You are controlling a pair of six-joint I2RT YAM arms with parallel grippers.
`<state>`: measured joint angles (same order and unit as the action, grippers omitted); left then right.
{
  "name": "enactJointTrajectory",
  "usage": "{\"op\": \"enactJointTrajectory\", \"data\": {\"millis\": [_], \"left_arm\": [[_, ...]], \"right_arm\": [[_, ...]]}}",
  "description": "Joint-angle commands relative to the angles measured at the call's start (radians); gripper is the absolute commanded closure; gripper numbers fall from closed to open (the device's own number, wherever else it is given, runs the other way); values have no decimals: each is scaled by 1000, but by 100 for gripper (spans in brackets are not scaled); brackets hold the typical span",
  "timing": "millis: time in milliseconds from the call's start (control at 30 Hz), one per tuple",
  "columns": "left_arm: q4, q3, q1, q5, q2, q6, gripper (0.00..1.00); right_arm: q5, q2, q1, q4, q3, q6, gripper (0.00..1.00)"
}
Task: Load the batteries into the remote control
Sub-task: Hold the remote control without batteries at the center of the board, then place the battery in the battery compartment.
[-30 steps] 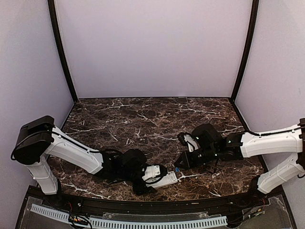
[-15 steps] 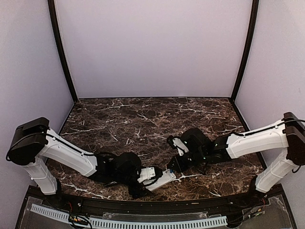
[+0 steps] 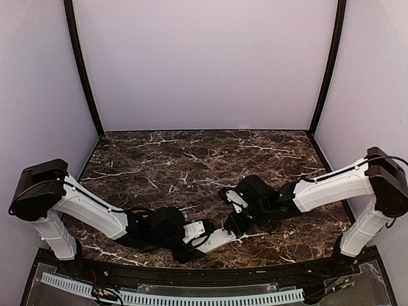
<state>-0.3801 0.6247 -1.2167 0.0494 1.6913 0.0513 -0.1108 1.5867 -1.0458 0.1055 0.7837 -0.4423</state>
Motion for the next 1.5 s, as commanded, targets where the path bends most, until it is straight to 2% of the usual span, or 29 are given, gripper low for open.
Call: {"op": "enactJointTrajectory", "data": {"millis": [0,333,567,767,933,1033,1467], "left_arm": [[85,-28,0,-33,40,-12,31],[71,-34,-1,-35,34,-2,37],[71,-37,-1,-33,36,2,46],[65,-39,-1,-6,37,11,64],[70,-40,0,7,40,18,89],[73,-40,0,10,40,21,99],[76,-40,0,4,47,23,100]], "right_arm": [[34,27,-11,27,43,42,100],[95,33,-54,91,45,67,100],[190,59,-83,190,99,79,100],[194,41,-83,181,78,62,100],[214,52,-83,194,98,79,100],[236,53,-83,201,111,89,100],[228,67,-83,215,82,79,100]]}}
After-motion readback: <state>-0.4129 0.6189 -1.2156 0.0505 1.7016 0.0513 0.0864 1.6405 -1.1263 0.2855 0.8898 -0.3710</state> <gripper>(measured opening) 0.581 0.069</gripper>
